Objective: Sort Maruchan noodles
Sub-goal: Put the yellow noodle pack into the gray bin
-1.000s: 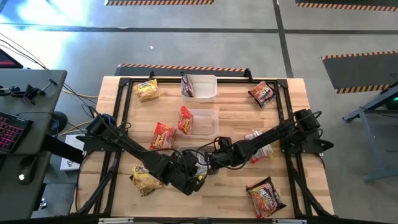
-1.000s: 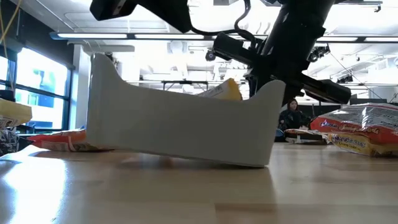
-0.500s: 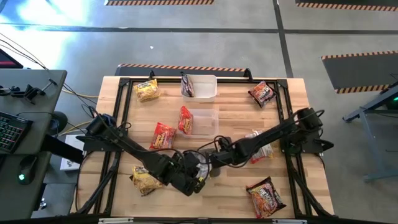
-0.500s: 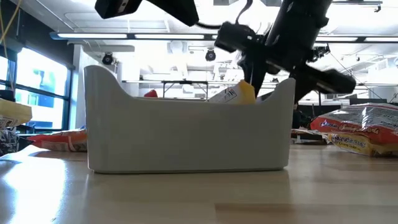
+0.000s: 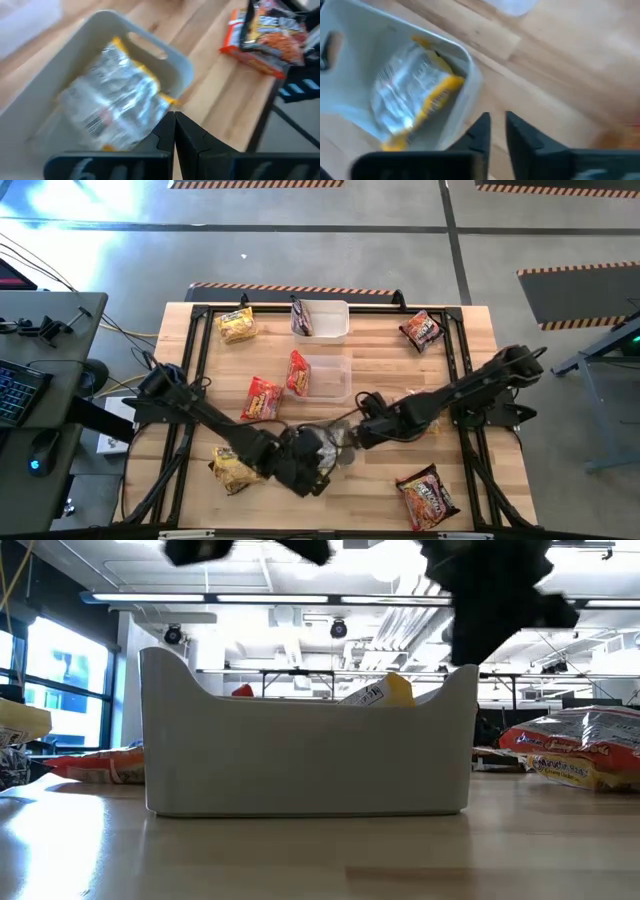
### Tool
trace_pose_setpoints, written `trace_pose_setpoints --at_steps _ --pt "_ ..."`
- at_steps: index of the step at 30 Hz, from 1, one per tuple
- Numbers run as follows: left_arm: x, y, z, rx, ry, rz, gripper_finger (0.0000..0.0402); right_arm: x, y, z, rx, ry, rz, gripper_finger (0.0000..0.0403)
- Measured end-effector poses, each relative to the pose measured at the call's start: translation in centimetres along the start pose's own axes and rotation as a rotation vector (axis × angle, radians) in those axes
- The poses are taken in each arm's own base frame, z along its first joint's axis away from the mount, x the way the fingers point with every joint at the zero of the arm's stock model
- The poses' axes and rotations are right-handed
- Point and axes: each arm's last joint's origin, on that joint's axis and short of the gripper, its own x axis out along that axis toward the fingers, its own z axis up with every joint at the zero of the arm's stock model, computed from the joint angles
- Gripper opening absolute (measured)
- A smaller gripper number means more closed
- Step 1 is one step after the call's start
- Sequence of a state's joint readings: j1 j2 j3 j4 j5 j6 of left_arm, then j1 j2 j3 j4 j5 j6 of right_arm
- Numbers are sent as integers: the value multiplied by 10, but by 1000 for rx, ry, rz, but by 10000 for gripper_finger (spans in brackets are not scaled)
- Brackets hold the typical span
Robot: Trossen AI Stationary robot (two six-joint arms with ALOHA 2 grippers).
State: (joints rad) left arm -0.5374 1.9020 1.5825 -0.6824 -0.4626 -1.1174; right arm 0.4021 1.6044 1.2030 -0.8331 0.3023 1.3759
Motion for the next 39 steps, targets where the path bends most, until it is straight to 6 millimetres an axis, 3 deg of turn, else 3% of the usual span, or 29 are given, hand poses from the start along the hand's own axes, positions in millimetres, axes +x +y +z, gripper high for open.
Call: trace_pose_setpoints --at_steps 3,6,9,15,21,28,39 --pt "15 1 10 -36 36 -42 2 -25 -12 -3 -116 -64 -33 7" --pt "28 2 18 -57 49 -83 15 -47 -25 -5 -183 -155 8 9" --pt "39 3 22 -79 49 -98 40 -56 -38 -9 -204 -205 84 2" --pt "54 2 21 -103 58 -114 106 -59 -63 -14 -197 -253 217 1" --pt "65 1 17 -128 41 -85 149 -62 -83 -17 -216 -281 216 0" --pt "66 10 15 -107 7 37 158 -66 -88 -16 -284 -300 221 0" --pt "78 16 11 -100 47 79 173 -67 -88 -16 -350 -301 220 0"
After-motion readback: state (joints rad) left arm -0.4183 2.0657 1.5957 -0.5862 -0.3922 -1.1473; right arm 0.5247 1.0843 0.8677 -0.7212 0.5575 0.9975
